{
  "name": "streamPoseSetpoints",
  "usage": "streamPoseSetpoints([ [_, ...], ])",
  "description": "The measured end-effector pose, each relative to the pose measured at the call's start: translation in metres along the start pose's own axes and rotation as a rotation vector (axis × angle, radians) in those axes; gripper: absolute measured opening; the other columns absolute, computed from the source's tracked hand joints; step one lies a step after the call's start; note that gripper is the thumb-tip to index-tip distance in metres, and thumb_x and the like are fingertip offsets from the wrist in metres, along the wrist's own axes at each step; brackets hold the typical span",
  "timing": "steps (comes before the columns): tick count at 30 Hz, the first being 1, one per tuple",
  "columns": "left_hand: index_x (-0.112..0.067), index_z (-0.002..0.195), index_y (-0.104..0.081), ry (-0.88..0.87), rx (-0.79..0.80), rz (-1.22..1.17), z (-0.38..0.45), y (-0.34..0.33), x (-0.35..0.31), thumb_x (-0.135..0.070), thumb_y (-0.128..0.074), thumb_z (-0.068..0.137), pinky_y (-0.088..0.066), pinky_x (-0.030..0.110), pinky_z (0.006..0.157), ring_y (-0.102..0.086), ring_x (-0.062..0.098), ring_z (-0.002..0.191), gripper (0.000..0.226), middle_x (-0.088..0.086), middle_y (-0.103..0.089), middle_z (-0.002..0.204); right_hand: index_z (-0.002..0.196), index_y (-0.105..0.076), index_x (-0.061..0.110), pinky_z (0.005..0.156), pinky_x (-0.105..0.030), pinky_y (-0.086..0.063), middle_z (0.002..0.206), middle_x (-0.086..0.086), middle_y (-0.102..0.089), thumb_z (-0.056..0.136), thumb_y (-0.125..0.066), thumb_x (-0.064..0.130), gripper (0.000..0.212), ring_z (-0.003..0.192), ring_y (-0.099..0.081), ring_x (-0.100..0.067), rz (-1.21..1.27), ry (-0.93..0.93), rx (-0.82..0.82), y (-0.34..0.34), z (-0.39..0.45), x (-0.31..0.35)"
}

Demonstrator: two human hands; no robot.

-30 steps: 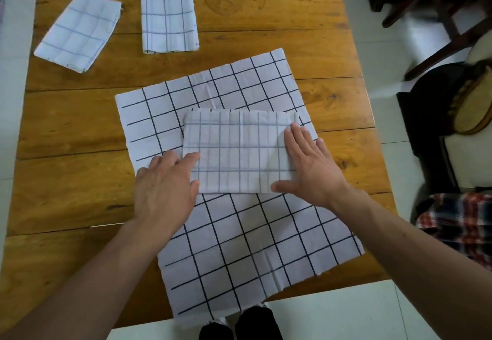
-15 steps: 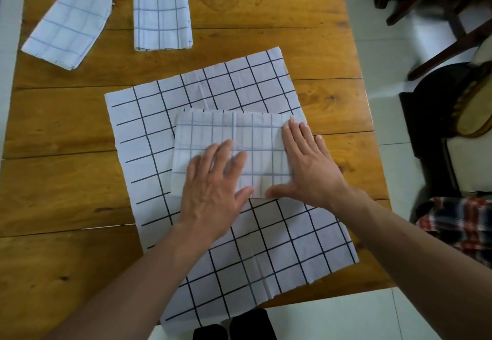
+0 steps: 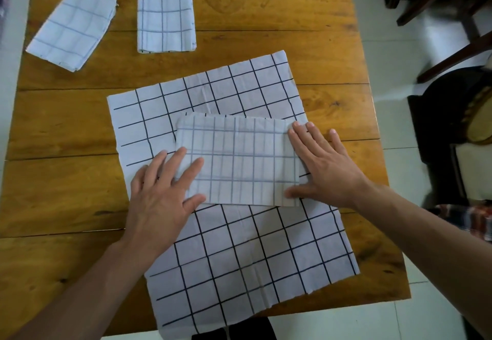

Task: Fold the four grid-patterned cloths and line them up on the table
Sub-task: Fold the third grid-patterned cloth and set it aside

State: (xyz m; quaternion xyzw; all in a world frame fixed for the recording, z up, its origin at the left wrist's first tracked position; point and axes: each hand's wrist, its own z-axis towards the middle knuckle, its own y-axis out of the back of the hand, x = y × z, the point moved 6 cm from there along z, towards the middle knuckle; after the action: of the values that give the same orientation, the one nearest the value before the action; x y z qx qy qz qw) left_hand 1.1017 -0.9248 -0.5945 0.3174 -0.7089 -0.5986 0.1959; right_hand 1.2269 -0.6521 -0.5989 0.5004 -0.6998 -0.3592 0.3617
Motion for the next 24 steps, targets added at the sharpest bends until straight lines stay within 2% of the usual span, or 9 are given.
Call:
streamPoseSetpoints([
  [4,-0.032,0.149,-0.041,0.012,0.021,-0.045,0.002,0.003,-0.001,-0.055,-0.056,0.088,-0.03,0.055,0.11,-0.023,0.029,0.147,0.067,0.001,-0.031,0.159,0.156,0.011,0.023,0.122,-0.052,0.003,0.163,0.006,0.016,0.094,-0.014,0.069,0.081,0.149,0.019,-0.021,0.015,0.03,-0.107,0.003,0.003,-0.008],
  [5,-0.031,0.148,-0.043,0.012,0.022,-0.049,0.003,0.005,-0.002,-0.053,-0.06,0.087,-0.03,0.055,0.11,-0.023,0.029,0.147,0.068,0.001,-0.032,0.159,0.157,0.003,0.024,0.122,-0.052,-0.001,0.165,0.006,0.008,0.098,-0.017,0.061,0.073,0.151,0.013,-0.022,0.042,0.021,-0.151,0.005,0.004,-0.01],
  [7,-0.028,0.144,-0.049,0.003,0.003,-0.056,0.004,0.009,-0.004,-0.049,-0.067,0.084,-0.031,0.054,0.109,-0.026,0.028,0.147,0.067,0.002,-0.036,0.156,0.156,-0.017,0.022,0.122,-0.053,-0.01,0.164,0.001,-0.014,0.103,-0.033,0.043,0.06,0.152,-0.002,-0.025,0.113,-0.01,-0.26,0.011,0.005,-0.011],
  [9,-0.022,0.136,-0.058,-0.04,-0.044,-0.059,0.004,0.017,-0.01,-0.043,-0.073,0.081,-0.034,0.052,0.106,-0.032,0.028,0.143,0.061,0.004,-0.044,0.152,0.15,-0.035,0.018,0.121,-0.053,-0.017,0.158,-0.005,-0.032,0.1,-0.049,0.03,0.053,0.151,-0.014,-0.028,0.149,-0.035,-0.367,0.018,0.004,-0.007],
  [13,-0.017,0.122,-0.066,-0.183,-0.082,-0.056,0.001,0.019,-0.021,-0.027,-0.076,0.082,-0.041,0.045,0.099,-0.046,0.026,0.132,0.042,0.004,-0.054,0.141,0.14,-0.052,0.016,0.121,-0.043,-0.019,0.152,-0.009,-0.042,0.094,-0.058,0.015,0.046,0.147,-0.026,-0.025,0.194,-0.024,-0.538,0.031,-0.009,0.018],
  [15,-0.017,0.122,-0.065,-0.209,-0.06,-0.075,0.001,0.016,-0.021,-0.023,-0.075,0.083,-0.045,0.044,0.098,-0.049,0.025,0.128,0.04,0.004,-0.055,0.139,0.137,-0.055,0.019,0.12,-0.037,-0.021,0.151,-0.004,-0.044,0.094,-0.059,0.022,0.043,0.145,-0.031,-0.019,0.219,0.023,-0.501,0.028,-0.016,0.037],
  [18,-0.015,0.122,-0.065,-0.23,-0.036,-0.071,0.001,0.016,-0.021,-0.02,-0.076,0.08,-0.048,0.043,0.094,-0.051,0.026,0.125,0.043,0.006,-0.057,0.138,0.138,-0.054,0.016,0.117,-0.034,-0.028,0.149,-0.002,-0.046,0.088,-0.069,0.033,0.055,0.141,-0.037,-0.018,0.247,0.039,-0.368,0.008,-0.023,0.055],
  [21,-0.015,0.122,-0.065,-0.232,0.005,-0.04,0.001,0.019,-0.022,-0.023,-0.079,0.075,-0.049,0.044,0.093,-0.051,0.026,0.124,0.049,0.006,-0.056,0.138,0.137,-0.053,0.014,0.112,-0.03,-0.028,0.146,-0.001,-0.048,0.079,-0.079,0.032,0.067,0.138,-0.04,-0.019,0.291,0.005,-0.365,-0.001,-0.026,0.056],
  [24,-0.016,0.118,-0.066,-0.238,0.032,-0.011,0.005,0.021,-0.023,-0.026,-0.082,0.066,-0.049,0.043,0.088,-0.055,0.028,0.118,0.055,0.007,-0.058,0.133,0.136,-0.053,0.015,0.11,-0.034,-0.035,0.142,0.0,-0.049,0.075,-0.082,0.032,0.07,0.13,-0.043,-0.017,0.285,0.002,-0.392,0.002,-0.026,0.056],
])
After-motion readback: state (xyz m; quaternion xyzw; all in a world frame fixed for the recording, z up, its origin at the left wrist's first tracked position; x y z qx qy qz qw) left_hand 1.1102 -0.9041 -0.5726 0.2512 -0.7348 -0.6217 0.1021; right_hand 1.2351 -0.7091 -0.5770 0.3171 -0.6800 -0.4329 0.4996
